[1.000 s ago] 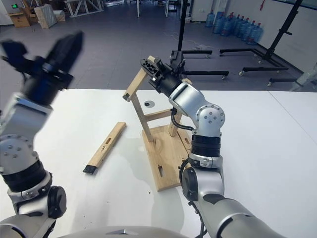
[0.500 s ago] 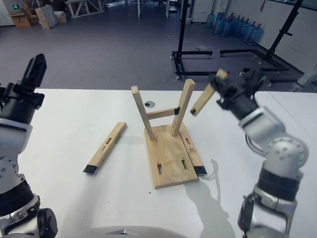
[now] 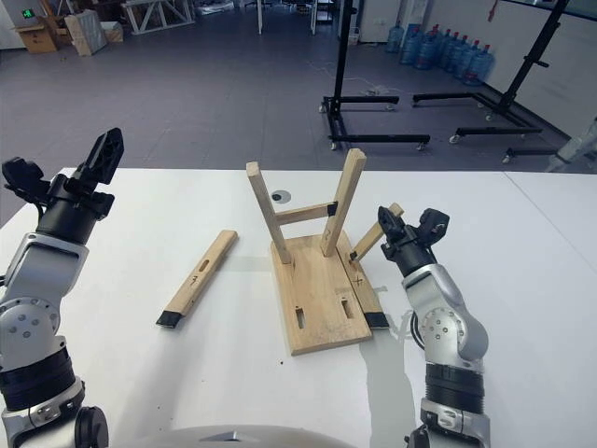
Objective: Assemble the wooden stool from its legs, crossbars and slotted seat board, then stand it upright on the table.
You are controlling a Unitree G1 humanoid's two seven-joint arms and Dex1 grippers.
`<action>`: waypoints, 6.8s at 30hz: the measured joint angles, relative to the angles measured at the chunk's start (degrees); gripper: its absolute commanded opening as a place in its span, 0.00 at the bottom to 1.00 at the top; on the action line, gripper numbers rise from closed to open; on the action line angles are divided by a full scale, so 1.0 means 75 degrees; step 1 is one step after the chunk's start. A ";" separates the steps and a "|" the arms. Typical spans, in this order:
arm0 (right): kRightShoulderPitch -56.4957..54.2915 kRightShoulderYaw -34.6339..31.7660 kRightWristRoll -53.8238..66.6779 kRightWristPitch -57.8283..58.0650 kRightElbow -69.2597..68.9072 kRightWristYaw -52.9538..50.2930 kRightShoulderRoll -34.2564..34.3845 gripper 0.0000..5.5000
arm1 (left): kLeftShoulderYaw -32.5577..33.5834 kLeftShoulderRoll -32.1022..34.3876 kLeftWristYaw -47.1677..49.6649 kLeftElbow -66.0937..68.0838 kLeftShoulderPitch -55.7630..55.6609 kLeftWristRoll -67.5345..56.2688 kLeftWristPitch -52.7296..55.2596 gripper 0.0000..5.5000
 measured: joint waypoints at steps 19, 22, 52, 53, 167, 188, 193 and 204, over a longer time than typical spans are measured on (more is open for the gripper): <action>0.0170 0.0026 -0.0777 -0.0547 0.0589 0.0593 0.0280 0.07 | -0.0096 -0.0064 -0.0224 0.0110 0.0130 0.0042 -0.0153 0.98; 0.0121 0.0067 -0.0894 -0.0689 0.0704 0.0689 0.0343 0.07 | -0.0120 -0.0064 -0.0260 0.0110 0.0130 0.0043 -0.0154 0.98; 0.0411 0.1638 -0.3794 -0.4943 0.2601 0.1979 -0.0166 0.07 | -0.0347 -0.0063 -0.0339 0.0113 0.0129 0.0418 -0.0156 0.98; 0.0407 0.1616 -0.3728 -0.4942 0.2627 0.2002 -0.0166 0.07 | -0.0350 -0.0063 -0.0339 0.0113 0.0129 0.0424 -0.0156 0.98; 0.1104 0.2298 -0.3745 0.1189 0.0534 0.3693 -0.3187 0.80 | -0.1226 -0.0957 0.0538 -0.0290 0.1472 0.1535 0.0427 0.98; -0.0020 0.2537 -0.4611 0.0805 0.2278 0.3818 -0.3842 0.38 | -0.1116 -0.0544 -0.0001 0.0376 0.0760 0.2123 0.0399 0.98; -0.0979 0.0648 -0.3757 0.0379 0.4196 0.3729 -0.3942 0.38 | -0.0125 0.0537 -0.1009 0.0345 0.0642 0.0759 0.1002 0.98; -0.2832 -0.0835 0.2107 0.3201 -0.0386 0.4829 -0.3299 0.37 | -0.0525 0.1157 -0.1603 -0.0124 -0.0816 -0.4474 0.1619 0.98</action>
